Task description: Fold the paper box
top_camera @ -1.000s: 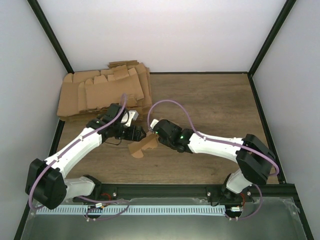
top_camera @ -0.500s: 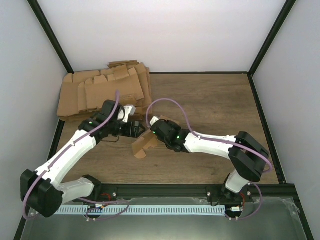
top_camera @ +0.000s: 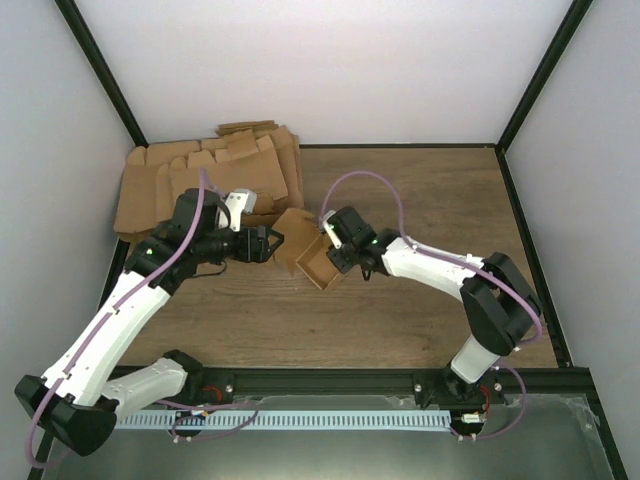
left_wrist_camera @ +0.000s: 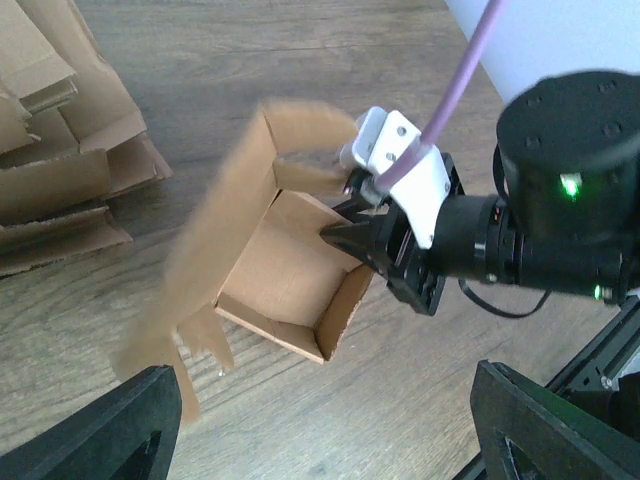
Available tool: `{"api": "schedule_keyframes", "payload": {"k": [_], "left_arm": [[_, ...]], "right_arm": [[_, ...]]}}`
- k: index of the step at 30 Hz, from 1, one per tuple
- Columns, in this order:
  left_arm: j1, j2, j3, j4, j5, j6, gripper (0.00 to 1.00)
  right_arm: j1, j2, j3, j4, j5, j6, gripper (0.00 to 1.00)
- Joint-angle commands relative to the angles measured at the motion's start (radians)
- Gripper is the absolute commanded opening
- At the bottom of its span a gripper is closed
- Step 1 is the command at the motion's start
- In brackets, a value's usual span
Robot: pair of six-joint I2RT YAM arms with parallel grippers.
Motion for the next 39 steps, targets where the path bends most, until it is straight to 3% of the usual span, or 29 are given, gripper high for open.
{"api": "schedule_keyframes", "payload": {"k": [1, 12, 17, 22, 28, 34, 37, 39], "left_arm": [[-0.001, 0.007, 0.009, -0.022, 0.014, -0.014, 0.82], [-0.001, 0.034, -0.098, 0.041, 0.081, -0.034, 0.83], [-0.001, 0.064, -0.175, 0.097, 0.066, -0.047, 0.83], [-0.001, 0.093, -0.237, 0.189, 0.078, -0.085, 0.83], [-0.001, 0.116, -0.269, 0.243, 0.067, -0.102, 0.83], [0.000, 0.117, -0.296, 0.250, 0.060, -0.102, 0.82], [-0.001, 0.116, -0.305, 0.249, 0.052, -0.101, 0.82], [-0.001, 0.117, -0.311, 0.250, 0.042, -0.101, 0.82]], "right_arm": [[-0.095, 0.017, 0.029, -0.069, -0.361, 0.129, 0.21], [-0.122, -0.012, -0.139, 0.012, -0.503, 0.228, 0.21], [-0.121, -0.040, -0.213, 0.059, -0.495, 0.268, 0.20], [-0.089, -0.064, -0.224, 0.060, -0.358, 0.267, 0.23], [0.005, 0.019, -0.135, 0.006, -0.144, 0.219, 0.27], [0.045, 0.093, -0.084, -0.011, -0.050, 0.210, 0.26], [0.063, 0.124, -0.067, -0.017, 0.006, 0.206, 0.23], [0.075, 0.145, -0.063, -0.020, 0.046, 0.210, 0.11]]}}
